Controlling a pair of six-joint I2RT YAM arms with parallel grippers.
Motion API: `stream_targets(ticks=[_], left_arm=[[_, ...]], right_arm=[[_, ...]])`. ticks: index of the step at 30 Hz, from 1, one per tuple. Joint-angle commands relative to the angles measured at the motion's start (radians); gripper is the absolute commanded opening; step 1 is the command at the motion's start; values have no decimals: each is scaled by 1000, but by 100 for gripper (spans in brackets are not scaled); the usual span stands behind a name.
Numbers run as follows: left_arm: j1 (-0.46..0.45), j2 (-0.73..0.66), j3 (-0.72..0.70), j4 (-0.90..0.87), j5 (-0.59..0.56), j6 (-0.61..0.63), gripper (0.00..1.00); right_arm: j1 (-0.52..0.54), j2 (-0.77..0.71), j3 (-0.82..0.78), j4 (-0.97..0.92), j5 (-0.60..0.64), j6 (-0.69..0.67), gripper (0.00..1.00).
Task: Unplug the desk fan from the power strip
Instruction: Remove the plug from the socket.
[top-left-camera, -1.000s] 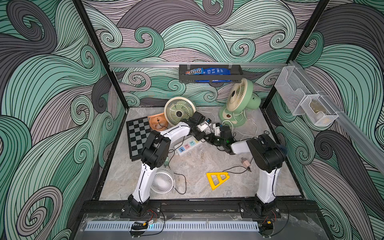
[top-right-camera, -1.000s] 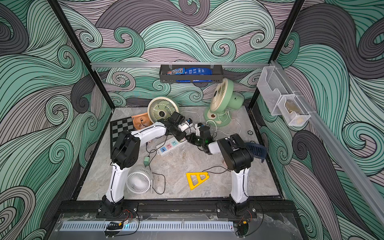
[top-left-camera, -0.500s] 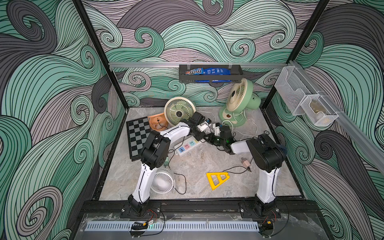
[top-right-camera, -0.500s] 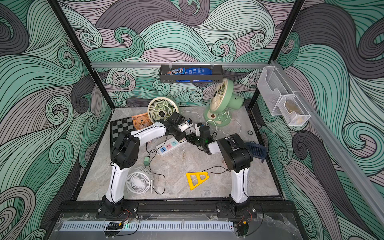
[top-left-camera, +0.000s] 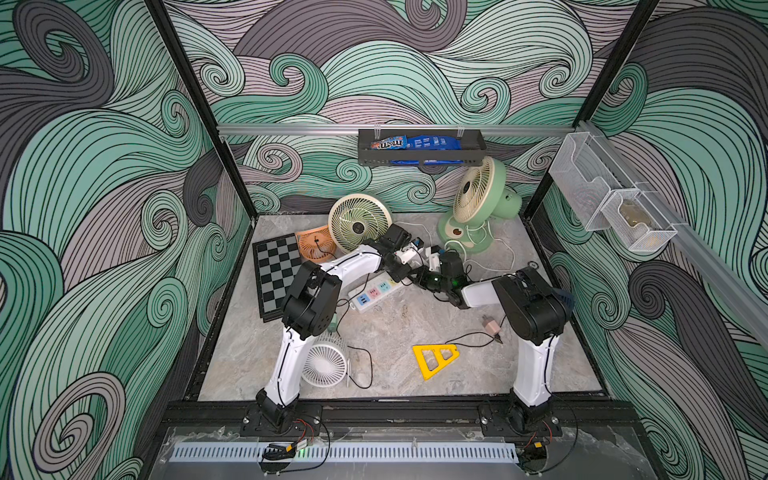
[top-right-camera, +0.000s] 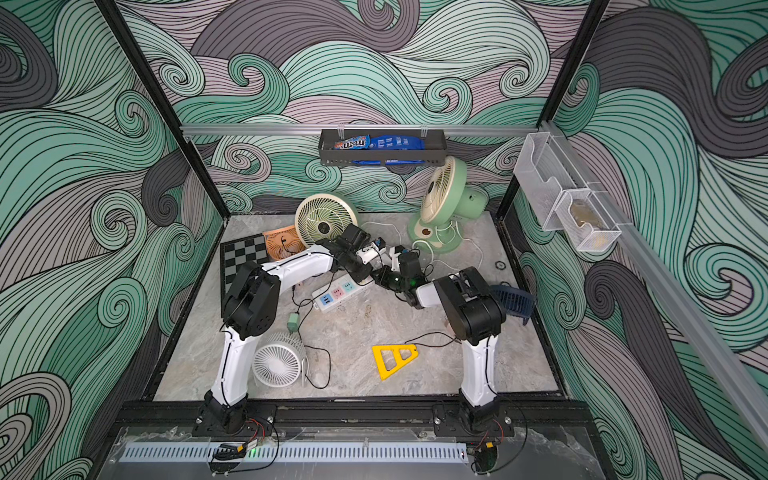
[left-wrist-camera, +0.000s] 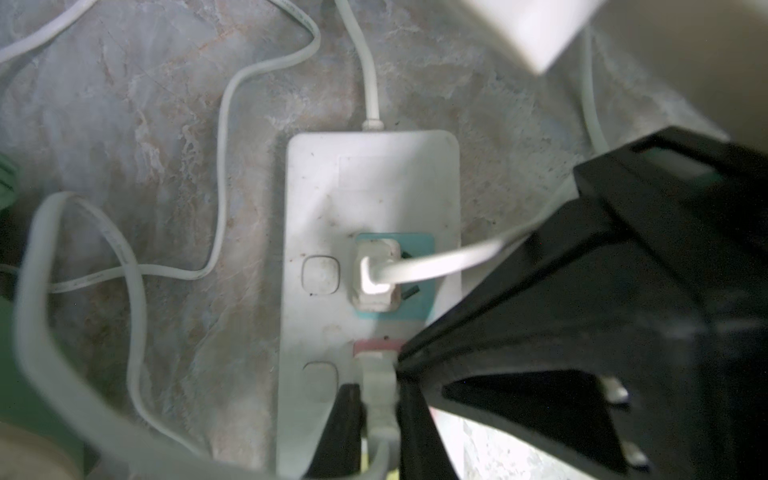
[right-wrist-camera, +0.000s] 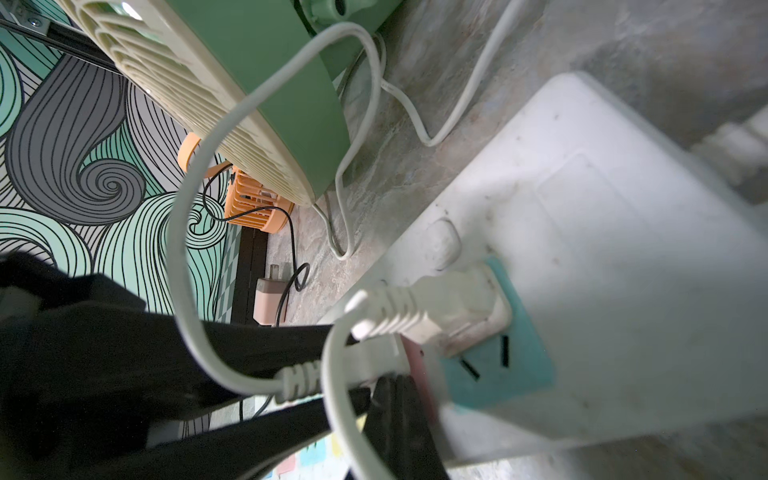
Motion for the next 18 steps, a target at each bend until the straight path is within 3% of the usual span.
stream_targets(ticks=[1,3,7,9,15,18], left_arm=[[13,8,34,-45,89,-15,0],[6,-17,1,-10,83,2,0],[-40,-61,-65,64,-45,81,0],[-51,-60,-65,75,-95,64,0],[23,2,43,-37,56,-54,0],[25,-4,24,-37,79,-12,0]], right_arm=[[9,58,-26,-140,27,-2,2],[8,58,-27,-139,27,-2,2],[8,58,-26,-141,28,-1,2],[8,60,-25,-143,28,-3,2],[9,57,-31,-136,28,-2,2],[8,56,-31,-135,28,-1,2]])
